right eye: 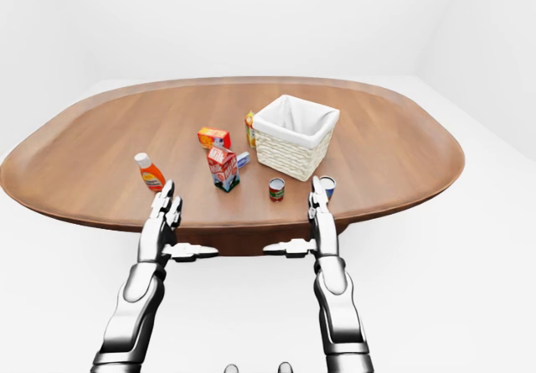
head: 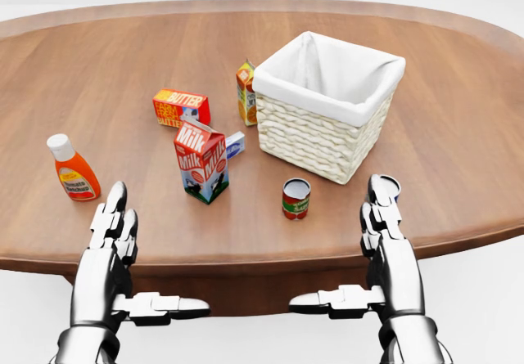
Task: Pick up the tomato sauce, and put it in the basket.
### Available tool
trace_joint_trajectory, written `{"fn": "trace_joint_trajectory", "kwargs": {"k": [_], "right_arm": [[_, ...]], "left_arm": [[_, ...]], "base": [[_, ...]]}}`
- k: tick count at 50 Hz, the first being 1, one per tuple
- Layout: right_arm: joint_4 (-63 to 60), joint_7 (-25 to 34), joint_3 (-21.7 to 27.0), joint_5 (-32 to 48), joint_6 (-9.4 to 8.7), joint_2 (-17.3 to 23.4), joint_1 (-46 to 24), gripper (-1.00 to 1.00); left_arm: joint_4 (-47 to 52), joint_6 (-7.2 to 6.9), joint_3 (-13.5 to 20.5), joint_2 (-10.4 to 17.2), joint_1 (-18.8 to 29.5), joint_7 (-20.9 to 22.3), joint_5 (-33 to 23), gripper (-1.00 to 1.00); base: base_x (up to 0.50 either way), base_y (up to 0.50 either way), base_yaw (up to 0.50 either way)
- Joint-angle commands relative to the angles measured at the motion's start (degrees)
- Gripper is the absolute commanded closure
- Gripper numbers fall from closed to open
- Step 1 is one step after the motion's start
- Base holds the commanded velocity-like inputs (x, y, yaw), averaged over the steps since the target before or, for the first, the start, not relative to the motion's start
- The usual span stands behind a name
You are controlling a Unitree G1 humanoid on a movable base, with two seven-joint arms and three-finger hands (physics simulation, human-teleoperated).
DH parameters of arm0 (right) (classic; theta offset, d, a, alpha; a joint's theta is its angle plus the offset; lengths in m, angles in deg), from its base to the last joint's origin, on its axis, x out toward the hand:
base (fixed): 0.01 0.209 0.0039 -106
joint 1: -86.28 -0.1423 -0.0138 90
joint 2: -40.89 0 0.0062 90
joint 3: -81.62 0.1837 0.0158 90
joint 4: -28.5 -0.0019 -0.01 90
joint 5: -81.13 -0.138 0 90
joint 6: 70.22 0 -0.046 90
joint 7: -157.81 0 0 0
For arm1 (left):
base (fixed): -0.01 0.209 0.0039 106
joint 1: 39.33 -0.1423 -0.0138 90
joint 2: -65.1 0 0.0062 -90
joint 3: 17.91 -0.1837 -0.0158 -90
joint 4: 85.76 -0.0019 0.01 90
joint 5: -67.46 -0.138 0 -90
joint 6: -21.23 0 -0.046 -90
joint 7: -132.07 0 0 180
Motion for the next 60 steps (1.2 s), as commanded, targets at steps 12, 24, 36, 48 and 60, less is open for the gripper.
{"fn": "trace_joint_trajectory", "kwargs": {"k": [12,24,36,48,60], "right_arm": [[-5.06,1.15,2.30,-0.91,-4.22,1.07,0.25,-1.00],[-6.66,1.40,2.69,-1.05,-4.69,1.15,0.35,-1.00],[-9.74,1.53,2.96,-1.14,-4.69,1.18,0.85,-1.00],[-11.62,2.76,2.63,-1.61,-4.69,0.96,2.19,-1.00],[-10.86,2.88,2.48,-1.43,-4.69,0.89,2.22,-1.00]], "left_arm": [[1.19,0.57,1.07,0.60,-1.03,1.70,-0.10,-1.00],[6.43,-1.50,1.28,0.44,-1.61,1.50,0.57,-1.00],[6.77,-1.14,1.14,0.41,-2.27,1.54,0.14,-1.00],[8.26,-1.56,0.87,0.35,-2.90,1.81,0.15,-1.00],[9.37,-2.47,0.89,0.38,-2.70,1.94,0.09,-1.00]], "base": [[0.00,0.00,0.00],[0.00,0.00,0.00],[0.00,0.00,0.00],[0.16,0.00,0.00],[0.50,0.00,0.00]]}}
